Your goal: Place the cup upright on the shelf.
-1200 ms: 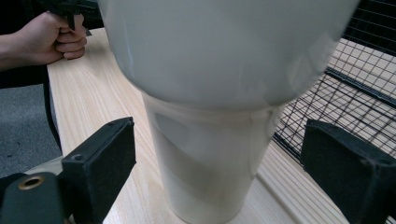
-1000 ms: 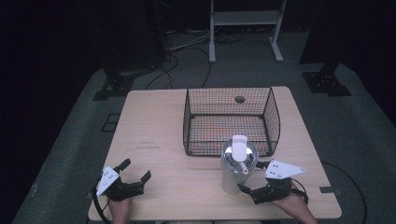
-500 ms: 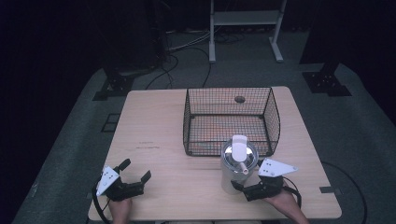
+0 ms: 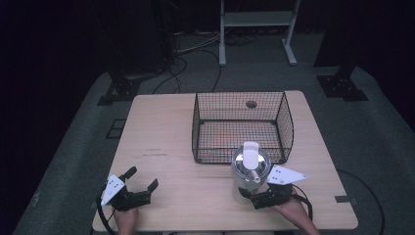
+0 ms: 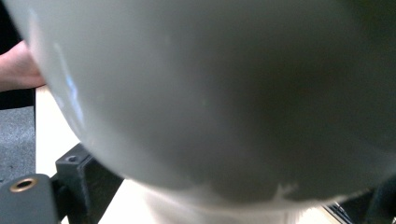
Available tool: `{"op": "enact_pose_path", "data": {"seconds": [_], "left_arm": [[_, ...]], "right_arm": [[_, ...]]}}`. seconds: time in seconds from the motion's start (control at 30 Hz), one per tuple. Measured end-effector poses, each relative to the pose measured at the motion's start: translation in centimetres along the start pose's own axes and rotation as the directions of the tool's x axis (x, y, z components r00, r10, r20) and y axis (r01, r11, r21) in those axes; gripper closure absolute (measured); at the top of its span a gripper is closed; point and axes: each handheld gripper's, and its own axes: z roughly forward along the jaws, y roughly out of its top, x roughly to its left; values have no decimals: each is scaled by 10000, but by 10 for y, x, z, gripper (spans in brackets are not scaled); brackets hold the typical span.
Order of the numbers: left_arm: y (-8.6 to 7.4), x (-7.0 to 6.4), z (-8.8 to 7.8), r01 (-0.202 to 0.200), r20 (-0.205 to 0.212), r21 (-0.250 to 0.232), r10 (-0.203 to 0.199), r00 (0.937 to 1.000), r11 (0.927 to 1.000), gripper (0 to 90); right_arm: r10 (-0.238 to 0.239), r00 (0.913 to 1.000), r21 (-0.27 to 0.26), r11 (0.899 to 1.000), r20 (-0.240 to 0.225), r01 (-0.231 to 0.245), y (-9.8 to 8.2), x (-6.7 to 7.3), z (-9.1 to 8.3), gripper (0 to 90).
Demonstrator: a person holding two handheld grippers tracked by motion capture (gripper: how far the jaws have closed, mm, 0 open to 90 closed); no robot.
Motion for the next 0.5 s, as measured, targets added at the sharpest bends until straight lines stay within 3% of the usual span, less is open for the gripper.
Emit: {"op": "enact_pose_path", "data": {"seconds": [0.5], "left_arm": [[0, 0, 0, -1, -19, -12, 1, 10000, 10000, 0]], "right_arm": [[57, 10000, -214, 9998, 52, -55, -2, 2, 4, 89]]}}
